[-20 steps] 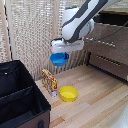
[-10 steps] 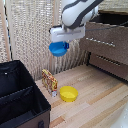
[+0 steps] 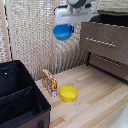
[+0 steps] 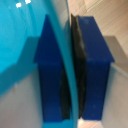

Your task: Kindly move your gripper toward the top drawer's handle. With caution, hold the handle robustly using your gripper and pull open the top drawer. Let the handle go. Relocate your gripper to the bowl placed in the background. Gently hold the bowl using your gripper. Bring the gripper and the bowl to the ajar drawer. Softly release the bowl into it.

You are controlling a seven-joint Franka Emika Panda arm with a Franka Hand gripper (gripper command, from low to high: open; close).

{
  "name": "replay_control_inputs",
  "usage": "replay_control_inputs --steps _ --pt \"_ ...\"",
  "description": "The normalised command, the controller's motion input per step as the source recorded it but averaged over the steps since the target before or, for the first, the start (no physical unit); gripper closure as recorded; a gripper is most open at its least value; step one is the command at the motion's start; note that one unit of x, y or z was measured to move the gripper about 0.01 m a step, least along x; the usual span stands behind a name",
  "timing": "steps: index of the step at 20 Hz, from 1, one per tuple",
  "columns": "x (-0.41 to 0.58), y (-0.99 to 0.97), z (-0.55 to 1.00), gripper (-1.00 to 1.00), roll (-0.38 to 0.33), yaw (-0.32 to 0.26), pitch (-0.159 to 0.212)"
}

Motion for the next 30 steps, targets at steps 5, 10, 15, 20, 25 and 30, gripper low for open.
replay_control_inputs --steps 5,10,15,20,25,30 --pt "0.202 -0.38 1.00 1.00 -0.009 -0.097 0.066" --pt "0.041 -0.64 0.90 1.00 0.000 -0.128 0.144" --pt "-0.025 -0.78 0.68 1.00 0.000 -0.135 0.221" --pt "-0.066 -0.84 0.60 1.00 0.002 -0.119 0.214" --pt "-0.054 -0.97 0.53 1.00 0.021 -0.055 0.175" --pt "-0.150 -1.00 0.44 1.00 0.060 -0.002 0.169"
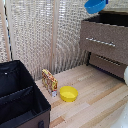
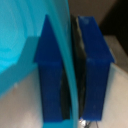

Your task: Kindly move your gripper toward the top drawer's handle. With caution, hold the handle robustly using your gripper and pull open the top drawer. Let the handle go. Relocate your gripper to the bowl placed in the background. Gently hold the bowl using your gripper. Bring the gripper and the bowl to the ajar drawer. Softly release the bowl into it.

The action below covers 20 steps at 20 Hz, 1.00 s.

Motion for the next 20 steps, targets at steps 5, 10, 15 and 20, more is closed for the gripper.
replay_control_inputs --steps 5,10,15,20 --pt "-0.217 -1.00 0.09 1.00 0.057 -0.005 0.125" --pt "-0.059 -0.42 -0.21 -1.00 -0.023 0.004 -0.001" --pt "0.011 -0.08 -0.03 -1.00 0.000 -0.004 0.007" --pt "0.058 -0.09 0.01 -1.00 0.018 0.000 0.067"
